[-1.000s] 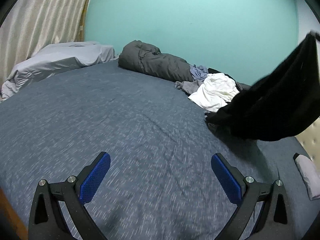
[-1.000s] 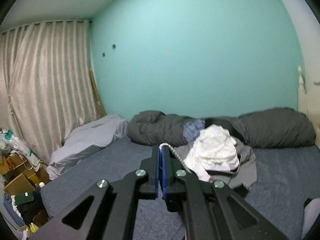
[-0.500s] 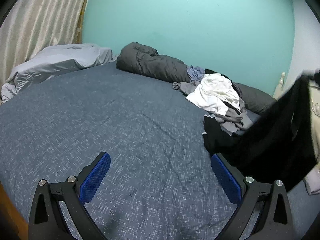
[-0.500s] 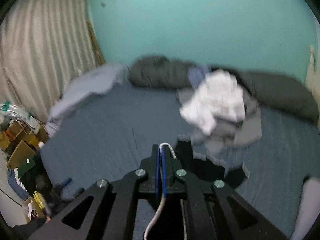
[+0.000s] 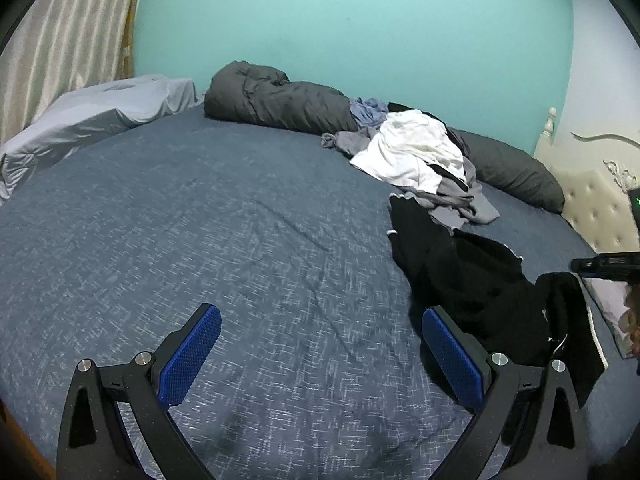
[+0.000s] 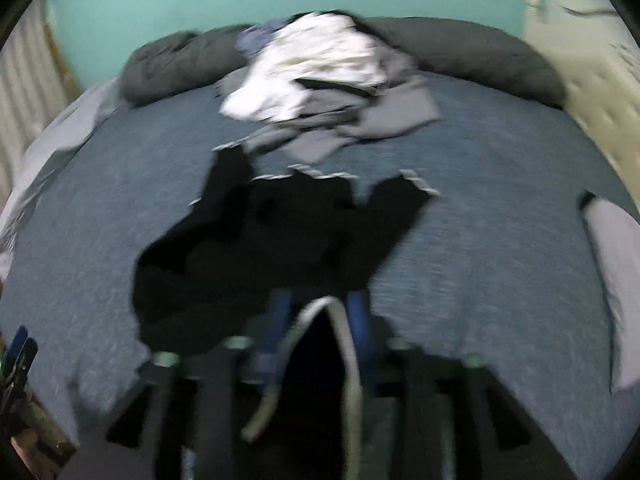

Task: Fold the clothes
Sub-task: 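Lift the black sweatshirt with the right gripper and drag it onto open bed, then grasp the sweatshirt with the left gripper while the right gripper holds it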

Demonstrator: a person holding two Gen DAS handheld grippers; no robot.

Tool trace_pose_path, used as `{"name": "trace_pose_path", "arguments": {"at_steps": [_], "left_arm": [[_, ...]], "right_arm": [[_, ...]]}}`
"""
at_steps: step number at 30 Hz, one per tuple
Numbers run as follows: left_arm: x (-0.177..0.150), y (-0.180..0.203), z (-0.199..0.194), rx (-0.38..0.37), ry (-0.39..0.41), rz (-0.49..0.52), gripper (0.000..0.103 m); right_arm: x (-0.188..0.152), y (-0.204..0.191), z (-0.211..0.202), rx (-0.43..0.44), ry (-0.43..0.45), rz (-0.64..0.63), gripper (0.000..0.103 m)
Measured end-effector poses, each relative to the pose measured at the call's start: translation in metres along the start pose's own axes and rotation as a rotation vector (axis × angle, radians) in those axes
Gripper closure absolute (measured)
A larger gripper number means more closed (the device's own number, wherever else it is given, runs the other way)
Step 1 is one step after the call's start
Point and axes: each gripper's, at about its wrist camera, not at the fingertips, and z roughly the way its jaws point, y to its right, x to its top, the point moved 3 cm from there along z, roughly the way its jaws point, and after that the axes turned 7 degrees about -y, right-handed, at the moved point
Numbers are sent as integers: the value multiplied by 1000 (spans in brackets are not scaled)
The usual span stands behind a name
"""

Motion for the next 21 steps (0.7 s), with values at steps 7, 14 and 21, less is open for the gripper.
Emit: {"name": "trace_pose_path", "arguments": {"at_steps": [7, 14, 21], "left_arm": [[3, 11, 6, -24, -8, 25, 0], [0, 14, 15, -34, -35, 38, 0], [-1, 5, 20, -26, -49, 14, 0]], "right_arm": [[-63, 34, -46, 180, 34, 164, 44], [-133, -5, -47, 346, -30, 235, 44], [-165, -41, -27, 341, -78, 191, 44]]}}
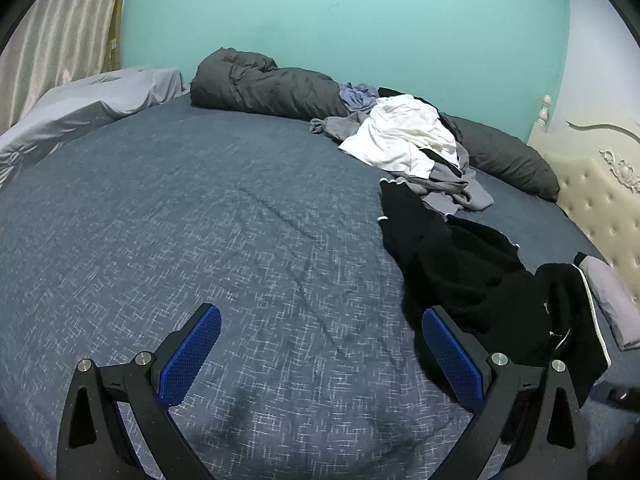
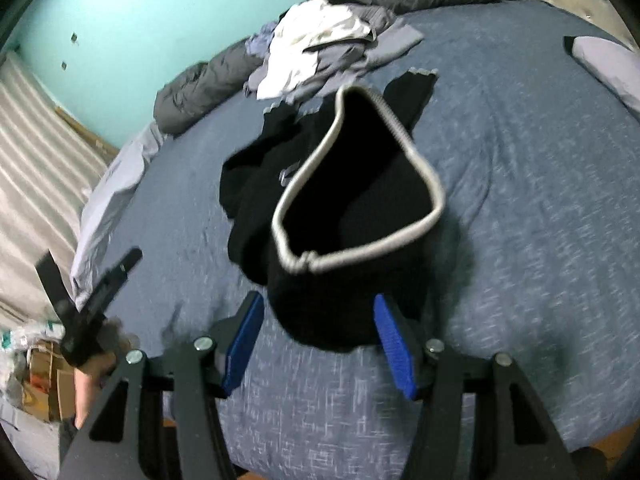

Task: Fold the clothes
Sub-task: 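Grasp the sweatshirt with the left gripper while the right gripper holds it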

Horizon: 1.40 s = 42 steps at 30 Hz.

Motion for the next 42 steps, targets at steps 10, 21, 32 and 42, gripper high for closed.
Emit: {"name": "trace_pose_path", "arguments": {"at_steps": [10, 21, 32, 42], "left_arm": [[2, 1, 3, -16, -4, 12, 0], [16, 38, 27, -122, -22, 103, 0], [27, 112, 66, -292, -124, 231, 5], [0, 174, 91, -322, -218, 480, 42]], "right_arm": [[30, 23, 25, -16, 10, 0, 96], [57, 90, -27, -176, 101, 13, 102], [45, 104, -23, -21, 16, 160, 90], [41, 91, 17, 32, -74, 191, 48]]}}
